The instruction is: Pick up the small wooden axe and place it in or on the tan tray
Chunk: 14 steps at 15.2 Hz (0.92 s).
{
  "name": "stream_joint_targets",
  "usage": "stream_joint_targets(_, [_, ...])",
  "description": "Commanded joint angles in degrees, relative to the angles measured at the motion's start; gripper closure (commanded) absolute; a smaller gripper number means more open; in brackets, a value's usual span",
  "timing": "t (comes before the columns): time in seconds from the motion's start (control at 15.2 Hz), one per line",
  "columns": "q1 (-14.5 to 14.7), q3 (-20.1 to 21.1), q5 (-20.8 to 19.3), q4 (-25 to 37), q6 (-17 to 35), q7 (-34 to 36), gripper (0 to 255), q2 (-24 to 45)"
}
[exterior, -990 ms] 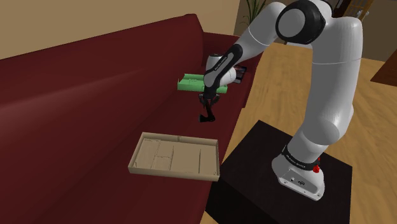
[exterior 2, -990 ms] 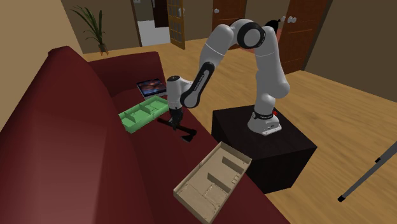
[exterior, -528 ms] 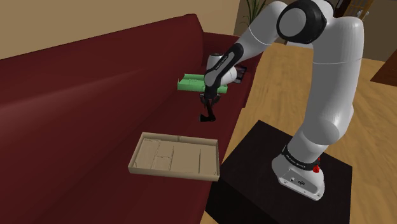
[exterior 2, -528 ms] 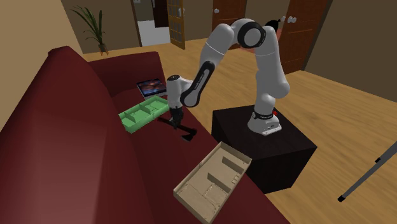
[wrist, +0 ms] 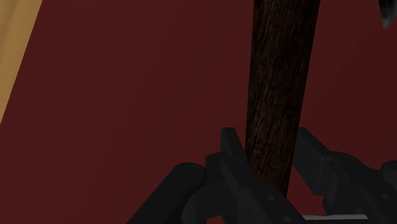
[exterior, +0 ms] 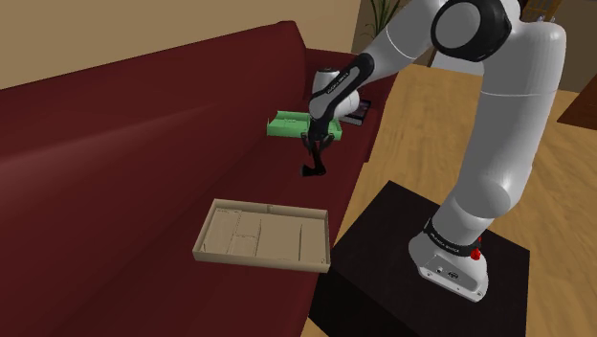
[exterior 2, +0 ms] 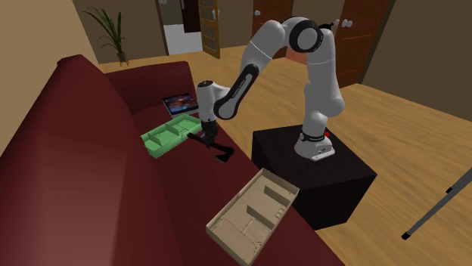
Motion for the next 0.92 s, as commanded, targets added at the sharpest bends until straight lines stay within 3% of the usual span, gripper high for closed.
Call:
stream_joint_targets(0.0, [0.1, -0.1, -0.2, 0.0, -1.3, 0.1, 255, -1.3])
stream_joint_targets(0.86, [0.3, -0.4, -0.9, 1.5, -9.8, 0.7, 255, -8.4])
